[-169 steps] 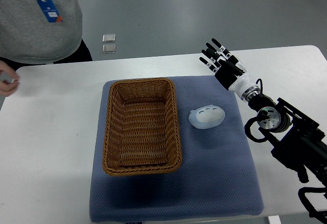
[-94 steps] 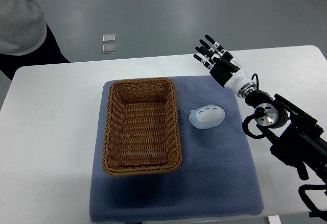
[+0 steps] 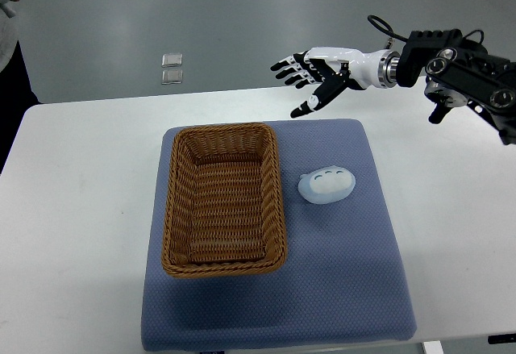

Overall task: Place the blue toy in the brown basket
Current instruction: 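Lower the right hand onto the blue plush toy and close fingers, then carry the held plush toy with the right hand over the basket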

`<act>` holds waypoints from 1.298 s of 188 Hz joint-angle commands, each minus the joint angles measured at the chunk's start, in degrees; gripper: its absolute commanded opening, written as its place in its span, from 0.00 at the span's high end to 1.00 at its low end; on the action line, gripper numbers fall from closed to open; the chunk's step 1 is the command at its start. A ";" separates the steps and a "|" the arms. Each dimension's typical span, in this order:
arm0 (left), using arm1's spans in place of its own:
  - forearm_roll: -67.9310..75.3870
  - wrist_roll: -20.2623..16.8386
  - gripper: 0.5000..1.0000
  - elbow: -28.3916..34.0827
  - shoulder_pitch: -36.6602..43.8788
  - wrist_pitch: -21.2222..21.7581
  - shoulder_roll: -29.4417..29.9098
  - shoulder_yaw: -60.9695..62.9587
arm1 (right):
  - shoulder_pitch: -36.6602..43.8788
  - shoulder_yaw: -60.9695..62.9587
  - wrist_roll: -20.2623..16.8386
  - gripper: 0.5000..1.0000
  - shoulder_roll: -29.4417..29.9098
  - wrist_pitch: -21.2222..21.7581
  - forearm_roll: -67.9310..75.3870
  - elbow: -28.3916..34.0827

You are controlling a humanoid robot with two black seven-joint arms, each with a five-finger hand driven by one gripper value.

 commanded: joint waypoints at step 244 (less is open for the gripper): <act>0.00 0.09 0.00 0.00 -0.01 -0.17 0.00 0.00 | -0.54 -23.67 -4.06 0.88 -3.46 -14.20 -15.18 15.40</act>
